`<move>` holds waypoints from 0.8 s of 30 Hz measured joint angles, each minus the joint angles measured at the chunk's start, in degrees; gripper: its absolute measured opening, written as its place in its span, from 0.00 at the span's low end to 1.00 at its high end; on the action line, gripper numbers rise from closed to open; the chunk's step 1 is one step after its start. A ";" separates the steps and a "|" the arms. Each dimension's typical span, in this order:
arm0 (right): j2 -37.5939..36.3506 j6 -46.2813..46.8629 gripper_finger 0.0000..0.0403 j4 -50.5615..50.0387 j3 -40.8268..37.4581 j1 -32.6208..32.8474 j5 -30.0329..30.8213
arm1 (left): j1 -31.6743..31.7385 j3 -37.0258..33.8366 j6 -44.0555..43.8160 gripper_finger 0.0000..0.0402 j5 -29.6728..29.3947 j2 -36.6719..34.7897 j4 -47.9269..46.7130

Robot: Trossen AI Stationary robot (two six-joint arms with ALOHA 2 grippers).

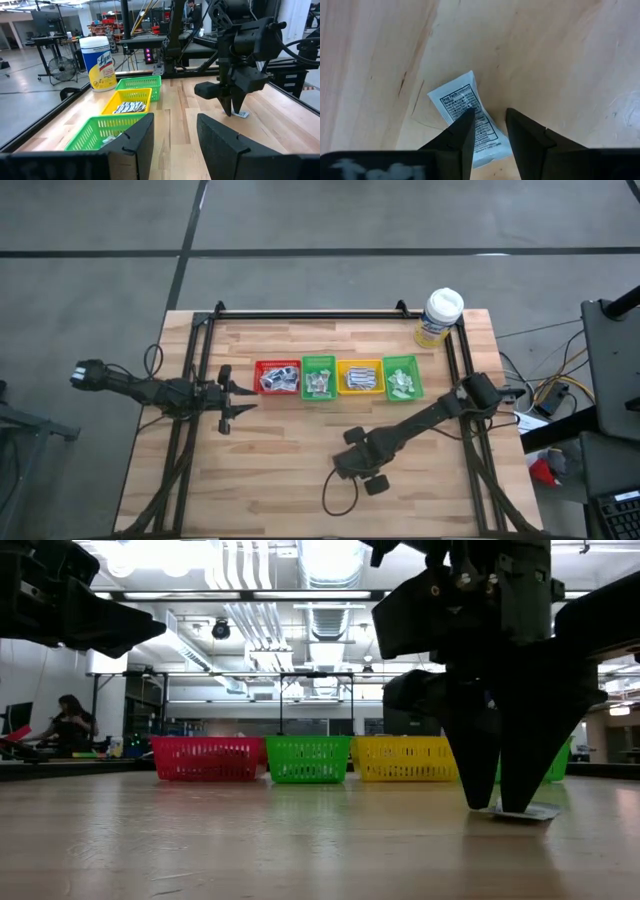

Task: Pick & Place First Aid Supplies
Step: Put the ointment pack into the left green basket

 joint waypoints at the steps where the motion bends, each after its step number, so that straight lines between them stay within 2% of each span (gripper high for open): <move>1: 0.62 -0.65 0.27 -0.11 0.16 -0.02 -0.49 | 0.01 0.00 -0.02 0.38 0.01 0.00 0.01; 7: 2.90 -1.94 0.25 -0.81 0.96 -0.09 -1.80 | 0.02 0.00 0.00 0.38 -0.01 0.13 -0.33; 19: 3.00 -1.84 0.04 -1.48 1.56 -0.63 -1.97 | 0.01 0.00 0.00 0.38 -0.75 0.26 -0.46; 24: 2.56 -0.90 0.02 -1.75 1.52 -0.84 -1.96 | 0.02 0.00 0.00 0.38 -0.75 0.27 -0.44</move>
